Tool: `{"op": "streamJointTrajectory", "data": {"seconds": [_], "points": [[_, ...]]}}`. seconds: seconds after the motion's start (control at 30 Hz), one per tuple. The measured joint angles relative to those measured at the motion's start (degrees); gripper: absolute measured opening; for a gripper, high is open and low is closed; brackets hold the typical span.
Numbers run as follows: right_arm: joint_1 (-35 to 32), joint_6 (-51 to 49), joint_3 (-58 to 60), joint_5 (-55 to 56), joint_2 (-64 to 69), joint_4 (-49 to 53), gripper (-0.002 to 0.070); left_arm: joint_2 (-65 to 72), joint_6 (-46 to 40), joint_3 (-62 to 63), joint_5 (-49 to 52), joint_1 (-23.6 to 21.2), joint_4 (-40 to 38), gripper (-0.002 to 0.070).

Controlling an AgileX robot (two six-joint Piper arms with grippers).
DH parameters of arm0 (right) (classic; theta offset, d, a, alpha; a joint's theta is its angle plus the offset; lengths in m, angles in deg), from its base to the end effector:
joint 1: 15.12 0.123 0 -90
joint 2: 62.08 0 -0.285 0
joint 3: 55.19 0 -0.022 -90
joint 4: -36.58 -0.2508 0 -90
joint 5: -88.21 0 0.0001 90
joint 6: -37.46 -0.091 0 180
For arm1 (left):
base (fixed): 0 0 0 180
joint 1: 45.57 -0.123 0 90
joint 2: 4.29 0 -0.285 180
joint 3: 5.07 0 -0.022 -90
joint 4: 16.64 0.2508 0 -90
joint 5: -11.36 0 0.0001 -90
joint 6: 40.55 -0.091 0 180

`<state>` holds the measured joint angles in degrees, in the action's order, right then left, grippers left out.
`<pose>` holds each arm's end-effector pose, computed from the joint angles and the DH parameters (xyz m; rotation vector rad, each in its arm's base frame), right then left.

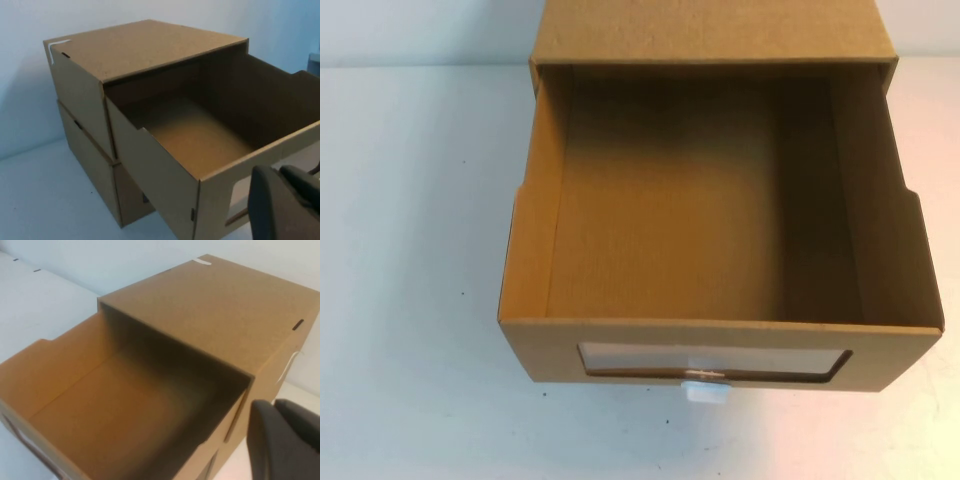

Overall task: Open the shoe box
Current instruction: 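Pull the top drawer of the cardboard box fully open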

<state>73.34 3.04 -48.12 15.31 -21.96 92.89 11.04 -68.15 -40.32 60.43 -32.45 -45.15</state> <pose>0.0725 0.0015 0.4759 -0.5842 1.6782 0.3842 -0.0179 -0.0296 0.3657 0.5781 1.5790 -0.3757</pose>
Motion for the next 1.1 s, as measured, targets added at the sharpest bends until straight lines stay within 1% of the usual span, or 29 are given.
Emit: {"op": "streamJointTrajectory", "data": {"seconds": [0.13, 0.23, 0.3, 0.37, 0.47, 0.57, 0.67, 0.83, 1.1], "points": [[0.00, 0.00, 1.40, 0.00, -0.14, -0.62, -0.0013, -7.82, -0.44, -9.50, -3.76, 0.00, -3.75, -0.0005], [0.00, -0.08, 2.63, 0.11, -0.14, -1.40, -0.0013, -8.55, -2.58, -15.39, -6.65, 0.00, -6.73, -0.0005], [0.00, -0.22, 3.31, 0.11, -0.14, -1.68, -0.0013, -8.55, -6.01, -18.99, -9.92, 0.00, -9.80, -0.0005], [0.00, -0.22, 3.56, -0.01, -0.14, -1.79, -0.0012, -8.55, -10.05, -22.56, -16.06, 0.00, -13.02, -0.0006], [0.00, -0.29, 3.88, -0.01, -0.14, -1.81, -0.0013, -8.55, -13.10, -27.56, -27.18, 0.00, -15.37, -0.0005], [0.00, -0.43, 3.88, -0.01, -0.14, -1.90, -0.0013, -8.55, -13.84, -32.25, -36.33, 0.00, -16.25, -0.0005], [0.00, -0.43, 3.88, -0.01, -0.14, -1.90, -0.0013, -8.55, -14.20, -36.68, -41.60, 0.00, -16.88, -0.0006], [0.00, -0.43, 3.88, -0.01, -0.14, -1.90, -0.0013, -8.45, -14.33, -42.83, -43.17, 0.00, -17.11, -0.0005], [0.00, -1.24, 3.88, -0.01, -0.14, -1.90, -0.0013, -8.45, -14.61, -43.49, -41.10, 0.00, -16.91, -0.0005]]}}
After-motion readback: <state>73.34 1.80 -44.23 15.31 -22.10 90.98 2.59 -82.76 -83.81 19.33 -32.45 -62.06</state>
